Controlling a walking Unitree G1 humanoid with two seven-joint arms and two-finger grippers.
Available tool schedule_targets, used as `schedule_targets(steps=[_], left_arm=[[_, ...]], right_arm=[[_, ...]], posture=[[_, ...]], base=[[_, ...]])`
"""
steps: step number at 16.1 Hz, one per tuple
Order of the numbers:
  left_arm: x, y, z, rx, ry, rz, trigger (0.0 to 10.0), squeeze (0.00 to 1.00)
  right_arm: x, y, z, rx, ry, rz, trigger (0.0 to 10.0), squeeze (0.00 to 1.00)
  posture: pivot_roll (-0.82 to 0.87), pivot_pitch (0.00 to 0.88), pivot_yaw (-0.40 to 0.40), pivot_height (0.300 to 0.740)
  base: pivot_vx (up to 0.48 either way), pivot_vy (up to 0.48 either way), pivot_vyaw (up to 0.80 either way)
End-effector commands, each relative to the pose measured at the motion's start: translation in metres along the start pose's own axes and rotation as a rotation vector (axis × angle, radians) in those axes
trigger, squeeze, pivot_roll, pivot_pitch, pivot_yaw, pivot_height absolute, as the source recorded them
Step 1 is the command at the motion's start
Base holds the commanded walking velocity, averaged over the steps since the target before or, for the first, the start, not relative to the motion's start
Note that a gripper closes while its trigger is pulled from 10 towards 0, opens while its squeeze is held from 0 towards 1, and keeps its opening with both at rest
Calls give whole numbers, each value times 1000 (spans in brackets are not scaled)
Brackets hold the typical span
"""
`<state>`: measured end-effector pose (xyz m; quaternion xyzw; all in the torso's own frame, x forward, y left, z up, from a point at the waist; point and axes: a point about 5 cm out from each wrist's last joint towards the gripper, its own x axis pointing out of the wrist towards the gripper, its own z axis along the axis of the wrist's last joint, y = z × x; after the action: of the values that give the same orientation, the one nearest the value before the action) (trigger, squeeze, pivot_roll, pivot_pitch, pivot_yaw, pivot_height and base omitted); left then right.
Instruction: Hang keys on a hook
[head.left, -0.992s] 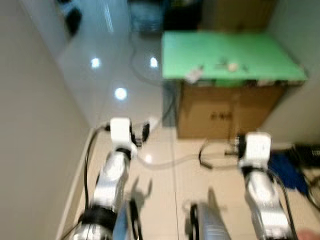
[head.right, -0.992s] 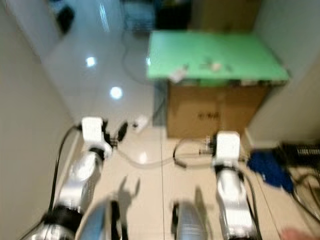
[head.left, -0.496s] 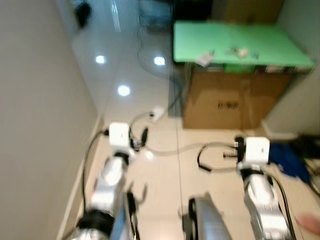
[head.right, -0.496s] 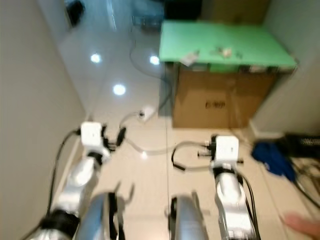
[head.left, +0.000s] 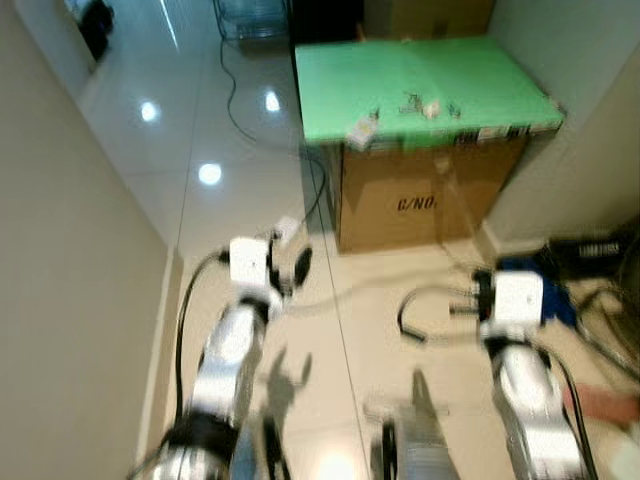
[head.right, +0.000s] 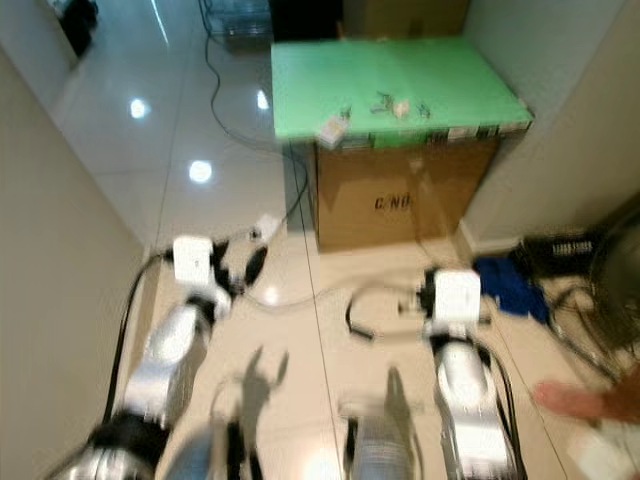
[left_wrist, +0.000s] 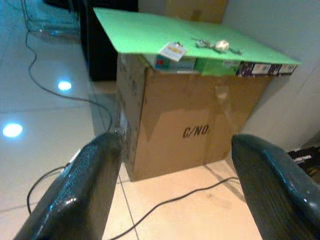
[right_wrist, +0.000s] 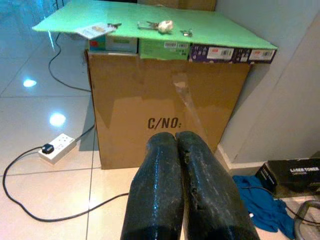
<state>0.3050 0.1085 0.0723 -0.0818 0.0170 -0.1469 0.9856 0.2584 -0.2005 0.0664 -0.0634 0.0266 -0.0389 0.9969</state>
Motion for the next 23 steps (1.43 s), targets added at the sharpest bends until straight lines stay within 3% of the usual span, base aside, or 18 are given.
schedule_targets(steps=[1, 7, 23], left_arm=[[-2, 2, -4, -7, 12, 3, 10000, 0], [-1, -2, -1, -3, -7, -39, 10000, 0], [0, -10, 0, -18, -23, -104, 10000, 0]], right_arm=[[0, 0, 4, -13, -23, -7, 10000, 0], [3, -1, 3, -24, -11, -14, 10000, 0], [4, 5, 3, -32, -14, 24, 10000, 0]], posture=[[-282, 87, 44, 727], [-280, 83, 41, 727], [-278, 82, 44, 727]], base=[[0, 0, 0], [47, 0, 0], [447, -45, 0]])
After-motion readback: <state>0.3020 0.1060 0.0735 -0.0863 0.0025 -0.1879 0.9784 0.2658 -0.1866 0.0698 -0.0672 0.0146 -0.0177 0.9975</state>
